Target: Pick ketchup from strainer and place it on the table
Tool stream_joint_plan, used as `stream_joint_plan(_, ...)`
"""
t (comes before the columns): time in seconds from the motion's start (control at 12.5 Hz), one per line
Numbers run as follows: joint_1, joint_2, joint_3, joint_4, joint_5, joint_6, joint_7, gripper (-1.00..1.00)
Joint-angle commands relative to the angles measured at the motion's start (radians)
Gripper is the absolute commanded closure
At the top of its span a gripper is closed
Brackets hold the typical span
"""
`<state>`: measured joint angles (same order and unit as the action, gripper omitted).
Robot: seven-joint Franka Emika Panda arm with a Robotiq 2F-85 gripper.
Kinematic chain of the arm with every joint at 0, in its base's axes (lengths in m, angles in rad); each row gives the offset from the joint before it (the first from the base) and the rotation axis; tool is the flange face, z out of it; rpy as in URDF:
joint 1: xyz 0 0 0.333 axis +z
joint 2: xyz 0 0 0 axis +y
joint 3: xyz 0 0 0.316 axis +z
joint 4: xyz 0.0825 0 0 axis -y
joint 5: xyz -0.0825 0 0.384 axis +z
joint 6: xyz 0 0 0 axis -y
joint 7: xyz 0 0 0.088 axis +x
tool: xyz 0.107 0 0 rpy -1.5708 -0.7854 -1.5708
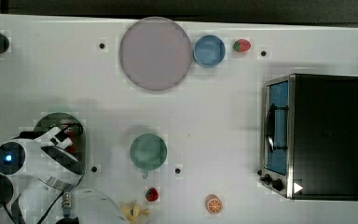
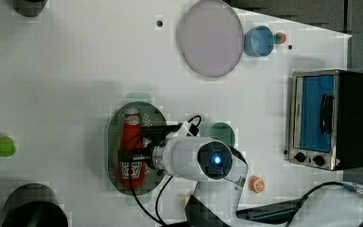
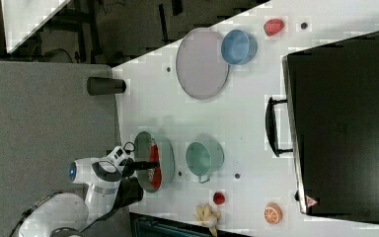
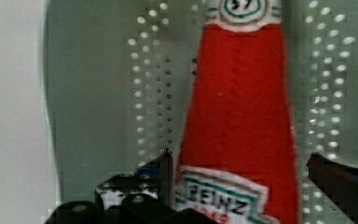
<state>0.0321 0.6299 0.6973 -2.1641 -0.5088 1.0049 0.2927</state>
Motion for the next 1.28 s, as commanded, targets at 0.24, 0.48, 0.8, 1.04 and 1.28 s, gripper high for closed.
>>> stream_joint_plan(0.24, 0.041, 0.007, -0.026, 0.041, -0.027, 0.022, 0.115, -0.43)
stream_joint_plan(0.48, 0.03, -0.031, -0.007, 0.037, -0.02, 0.016, 0.116, -0.13)
stream_joint_plan(0.8, -0.078, -0.164, 0.152, 0.023, 0.192, -0.03, 0.102, -0.13)
stream_joint_plan(1.04, -0.18, -0.237, 0.277, 0.084, 0.37, -0.216, 0.008, -0.13)
stream_joint_plan(1.28, -0.25, -0.267, 0.318, 0.202, 0.415, -0.435, -0.128, -0.13)
